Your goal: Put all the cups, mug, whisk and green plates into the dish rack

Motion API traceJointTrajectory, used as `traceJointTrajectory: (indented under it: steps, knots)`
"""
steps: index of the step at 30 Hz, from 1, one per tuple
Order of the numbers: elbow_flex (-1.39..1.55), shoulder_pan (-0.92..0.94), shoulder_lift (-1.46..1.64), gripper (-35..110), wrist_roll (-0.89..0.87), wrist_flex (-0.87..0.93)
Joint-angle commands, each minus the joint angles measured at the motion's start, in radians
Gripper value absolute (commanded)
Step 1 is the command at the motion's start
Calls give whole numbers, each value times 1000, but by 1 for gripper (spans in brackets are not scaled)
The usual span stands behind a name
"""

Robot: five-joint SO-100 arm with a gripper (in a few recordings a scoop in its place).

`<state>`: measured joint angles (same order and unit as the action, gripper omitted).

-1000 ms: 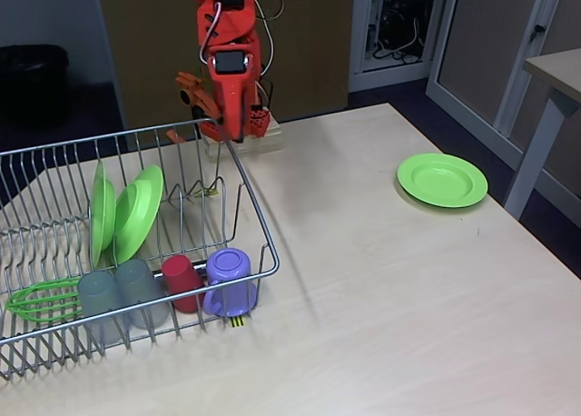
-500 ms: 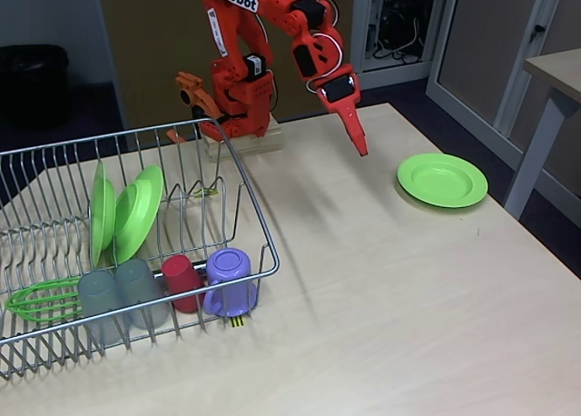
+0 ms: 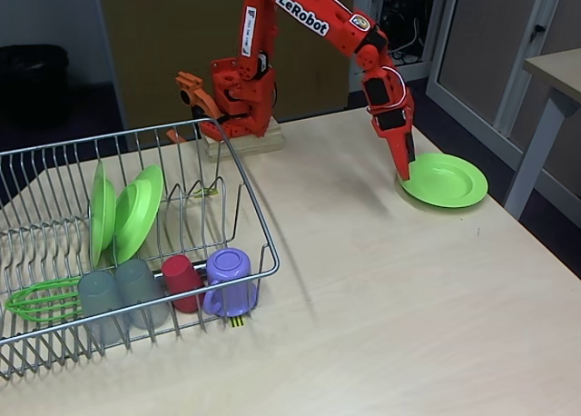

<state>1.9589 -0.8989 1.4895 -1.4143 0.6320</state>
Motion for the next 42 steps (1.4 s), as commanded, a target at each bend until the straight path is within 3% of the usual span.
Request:
traceJointTrajectory:
  steps: [1, 18, 29, 42]
  knots:
    - [-64, -32, -63, 36, -97, -64]
    - [-63, -60, -336, 36, -311, -465]
    - [144, -40, -337, 25, -334, -723]
    - [284, -9, -247, 0, -367, -723]
